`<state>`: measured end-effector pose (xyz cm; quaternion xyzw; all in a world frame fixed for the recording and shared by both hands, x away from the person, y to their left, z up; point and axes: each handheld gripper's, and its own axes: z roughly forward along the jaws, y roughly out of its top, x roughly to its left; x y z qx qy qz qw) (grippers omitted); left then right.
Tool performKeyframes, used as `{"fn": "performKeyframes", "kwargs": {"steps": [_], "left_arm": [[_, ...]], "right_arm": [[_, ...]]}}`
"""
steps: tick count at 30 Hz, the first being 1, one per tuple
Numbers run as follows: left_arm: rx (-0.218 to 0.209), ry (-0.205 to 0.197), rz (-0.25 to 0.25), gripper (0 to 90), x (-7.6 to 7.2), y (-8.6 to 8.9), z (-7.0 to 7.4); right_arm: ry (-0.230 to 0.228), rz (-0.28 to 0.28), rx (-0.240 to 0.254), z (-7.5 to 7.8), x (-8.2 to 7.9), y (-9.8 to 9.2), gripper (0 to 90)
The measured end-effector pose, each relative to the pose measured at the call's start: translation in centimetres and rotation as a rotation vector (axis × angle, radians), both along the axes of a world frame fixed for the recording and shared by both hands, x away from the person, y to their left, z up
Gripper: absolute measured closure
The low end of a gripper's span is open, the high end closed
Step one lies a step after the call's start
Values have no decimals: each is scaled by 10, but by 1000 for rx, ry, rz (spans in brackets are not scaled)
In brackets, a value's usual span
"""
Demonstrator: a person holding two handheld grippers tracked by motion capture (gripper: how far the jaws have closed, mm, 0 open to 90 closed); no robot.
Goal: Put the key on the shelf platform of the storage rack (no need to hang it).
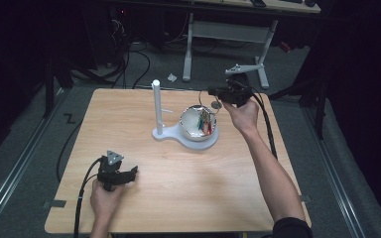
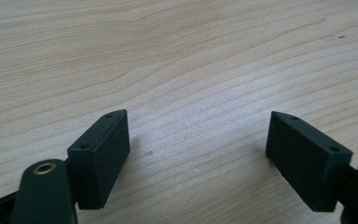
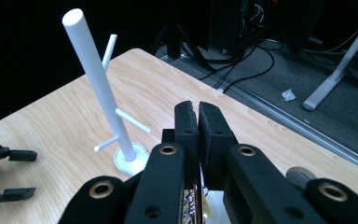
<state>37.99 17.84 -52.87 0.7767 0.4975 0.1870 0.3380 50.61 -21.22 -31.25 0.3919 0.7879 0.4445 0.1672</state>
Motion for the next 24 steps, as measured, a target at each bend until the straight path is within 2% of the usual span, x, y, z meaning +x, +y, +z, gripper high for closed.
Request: {"fn": "performKeyframes", "kwargs": {"steps": [13, 24], "left_arm": [[-1, 1, 0, 220, 0, 0, 0], [0, -1, 1, 220, 0, 0, 0]], "right_arm": [[11, 2, -17, -10, 8, 11, 877], [40, 2, -21, -27, 12, 13, 876]]}}
